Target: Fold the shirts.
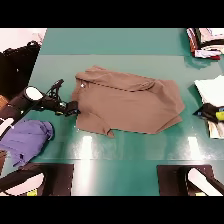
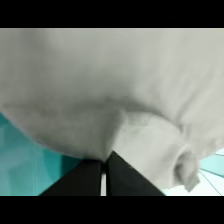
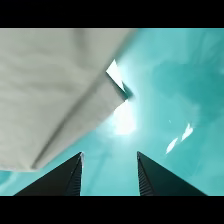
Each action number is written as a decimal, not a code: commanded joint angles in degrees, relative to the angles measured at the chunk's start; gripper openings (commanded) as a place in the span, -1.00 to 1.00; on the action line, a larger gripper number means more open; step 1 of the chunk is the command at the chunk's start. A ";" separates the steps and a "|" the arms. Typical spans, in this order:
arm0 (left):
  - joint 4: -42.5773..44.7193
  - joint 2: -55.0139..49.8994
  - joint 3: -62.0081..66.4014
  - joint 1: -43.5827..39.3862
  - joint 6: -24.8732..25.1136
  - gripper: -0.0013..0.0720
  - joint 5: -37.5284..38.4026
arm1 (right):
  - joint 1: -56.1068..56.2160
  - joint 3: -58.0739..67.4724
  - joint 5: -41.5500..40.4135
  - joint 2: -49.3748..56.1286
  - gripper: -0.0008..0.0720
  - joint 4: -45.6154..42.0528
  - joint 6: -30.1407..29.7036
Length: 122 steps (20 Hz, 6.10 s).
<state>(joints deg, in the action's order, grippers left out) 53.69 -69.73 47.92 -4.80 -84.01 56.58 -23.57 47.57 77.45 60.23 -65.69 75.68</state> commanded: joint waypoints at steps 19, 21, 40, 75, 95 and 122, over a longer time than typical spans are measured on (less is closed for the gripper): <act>5.09 6.73 4.70 0.02 -1.84 -0.91 0.83 | 4.72 -6.75 -14.32 5.01 -0.94 13.00 -7.28; 8.59 12.24 9.49 0.20 -2.64 -0.91 3.85 | 4.79 -0.35 -12.11 -0.35 -0.94 13.25 -7.23; 10.27 21.59 71.21 0.20 -5.35 -0.90 3.56 | -4.09 72.46 0.92 -5.99 -0.94 13.11 -0.20; 15.76 -32.83 47.84 3.96 3.76 -0.90 24.33 | 22.32 33.24 -7.80 30.73 -0.94 -7.82 4.46; 13.35 12.46 -11.32 -0.83 -10.75 0.32 17.29 | 13.70 33.03 2.25 12.68 0.22 -7.32 2.23; -0.17 15.52 -13.99 -0.83 -4.04 -0.90 5.51 | -2.82 -10.12 0.85 -0.50 0.33 -4.50 0.92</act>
<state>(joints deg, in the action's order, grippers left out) 53.76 -54.26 31.70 -5.61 -89.60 61.65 -23.29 47.99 81.82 61.84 -72.77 77.14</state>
